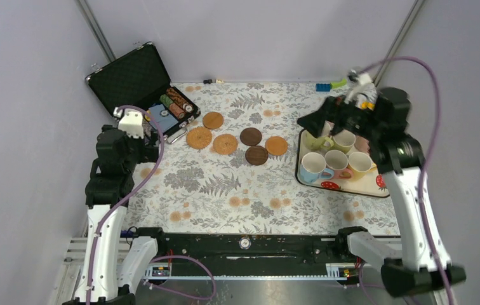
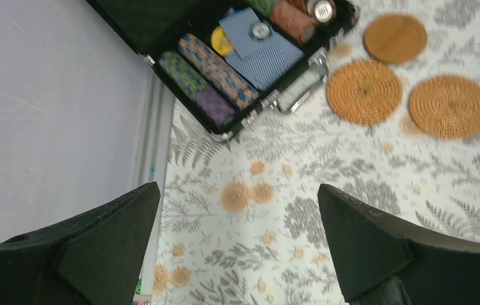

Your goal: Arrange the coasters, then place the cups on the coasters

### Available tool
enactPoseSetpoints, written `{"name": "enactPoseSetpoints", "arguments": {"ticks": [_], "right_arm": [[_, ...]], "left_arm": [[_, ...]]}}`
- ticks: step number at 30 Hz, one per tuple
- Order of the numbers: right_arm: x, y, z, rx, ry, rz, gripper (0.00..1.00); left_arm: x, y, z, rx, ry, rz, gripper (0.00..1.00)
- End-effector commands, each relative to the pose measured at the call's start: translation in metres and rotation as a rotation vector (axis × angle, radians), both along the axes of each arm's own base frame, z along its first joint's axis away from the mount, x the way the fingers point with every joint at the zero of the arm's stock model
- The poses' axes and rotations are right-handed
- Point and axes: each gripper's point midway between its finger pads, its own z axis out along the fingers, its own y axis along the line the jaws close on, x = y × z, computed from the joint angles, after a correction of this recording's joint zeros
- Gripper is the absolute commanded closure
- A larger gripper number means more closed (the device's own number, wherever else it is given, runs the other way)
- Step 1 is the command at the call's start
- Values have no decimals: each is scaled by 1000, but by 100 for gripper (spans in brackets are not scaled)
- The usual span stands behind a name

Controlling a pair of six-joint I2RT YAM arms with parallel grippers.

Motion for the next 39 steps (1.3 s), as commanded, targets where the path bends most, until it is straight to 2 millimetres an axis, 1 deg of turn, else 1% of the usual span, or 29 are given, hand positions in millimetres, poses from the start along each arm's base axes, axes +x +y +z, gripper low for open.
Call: {"name": "enactPoseSetpoints", "arguments": {"ticks": [1,3,5,7,9,11,13,14,15,18,21,22,24,28,31,34,39], "right_arm": [[45,39,-44,-179,104,57,2],[67,53,-71,-255,159,54,2],[87,64,-101,-328,228,55,2],[97,77,-130,-426,288,80,2],[106,86,-158,-542,327,101,2],[118,90,-176,-650,336,84,2],[127,100,-191,-729,329,84,2],[130,105,-192,-758,307,87,2],[135,110,-199,-799,299,83,2],[141,128,-210,-876,262,86,2],[147,138,-230,-1014,214,68,0],[150,137,-238,-1067,202,59,6],[155,136,-251,-1133,195,42,12],[159,130,-276,-1213,218,38,14],[154,126,-291,-1250,236,71,14],[148,127,-301,-1281,240,115,13],[137,138,-313,-1322,224,184,12]], "left_arm": [[-5,-17,4,-8,-12,-114,1],[-9,-18,1,-11,-13,-113,1],[-11,-26,-12,-39,10,-150,1],[-11,-32,-31,-59,55,-180,1],[-9,-33,-45,-62,75,-190,1],[-7,-32,-52,-62,84,-179,1],[-6,-33,-57,-69,94,-183,1],[-6,-35,-58,-76,98,-194,1],[-6,-38,-60,-83,101,-210,1],[-4,-45,-64,-101,110,-244,1],[-2,-48,-71,-113,128,-259,1],[-1,-49,-74,-115,132,-262,1],[0,-50,-77,-120,139,-267,1],[0,-50,-77,-120,133,-268,1],[-1,-47,-75,-117,124,-258,1],[-1,-47,-75,-119,125,-257,1],[0,-46,-75,-117,118,-253,1]]}}
